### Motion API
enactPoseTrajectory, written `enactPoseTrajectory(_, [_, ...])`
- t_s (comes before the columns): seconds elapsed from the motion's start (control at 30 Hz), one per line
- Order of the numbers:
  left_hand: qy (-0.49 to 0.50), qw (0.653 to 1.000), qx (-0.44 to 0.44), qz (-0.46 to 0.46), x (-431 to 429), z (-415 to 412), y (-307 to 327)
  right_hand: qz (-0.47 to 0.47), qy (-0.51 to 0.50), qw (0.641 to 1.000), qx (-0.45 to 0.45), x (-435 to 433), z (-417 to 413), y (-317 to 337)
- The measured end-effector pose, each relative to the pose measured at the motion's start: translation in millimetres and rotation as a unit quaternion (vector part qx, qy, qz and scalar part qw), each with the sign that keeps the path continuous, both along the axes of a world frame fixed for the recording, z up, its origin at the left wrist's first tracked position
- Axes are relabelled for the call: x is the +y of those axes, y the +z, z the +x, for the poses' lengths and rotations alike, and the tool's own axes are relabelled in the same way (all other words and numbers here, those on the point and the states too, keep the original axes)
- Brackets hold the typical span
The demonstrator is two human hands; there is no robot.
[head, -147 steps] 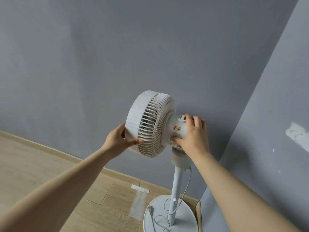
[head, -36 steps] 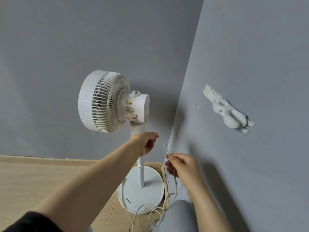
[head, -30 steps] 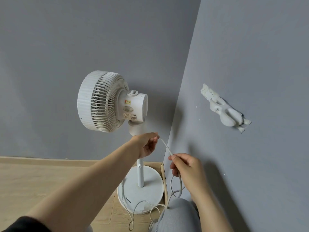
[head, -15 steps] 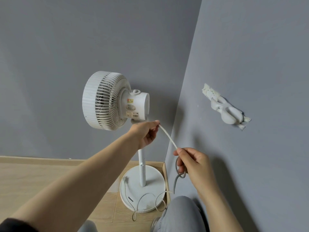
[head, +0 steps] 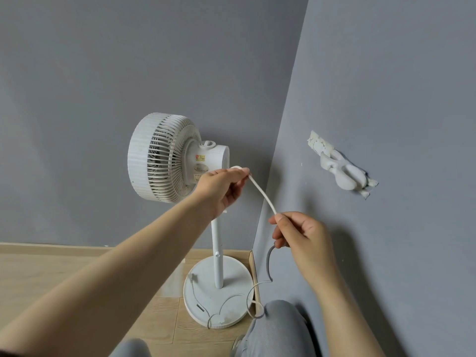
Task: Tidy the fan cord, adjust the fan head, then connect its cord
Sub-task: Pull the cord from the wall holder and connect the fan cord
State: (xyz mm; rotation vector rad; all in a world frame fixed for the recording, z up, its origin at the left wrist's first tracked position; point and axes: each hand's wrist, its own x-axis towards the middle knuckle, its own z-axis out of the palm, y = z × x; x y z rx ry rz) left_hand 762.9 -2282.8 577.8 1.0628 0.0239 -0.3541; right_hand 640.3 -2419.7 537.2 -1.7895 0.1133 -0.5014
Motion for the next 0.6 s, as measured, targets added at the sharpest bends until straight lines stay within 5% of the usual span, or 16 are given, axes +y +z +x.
enactPoseTrajectory(0.13, [-0.005,0.999,0.01,-0.042,-3,-4,-2,-0.003,0.012,1.0,-0.026,1,-2,7])
enactPoseTrajectory(0.33, [-0.135,0.99,-0.037,-0.029,4,-32,-5,0.193,0.128,0.973,-0.003,5,-9,14])
enactPoseTrajectory(0.6, [-0.059,0.985,-0.131,0.099,23,-49,-24,0.259,0.135,0.956,0.007,7,-11,11])
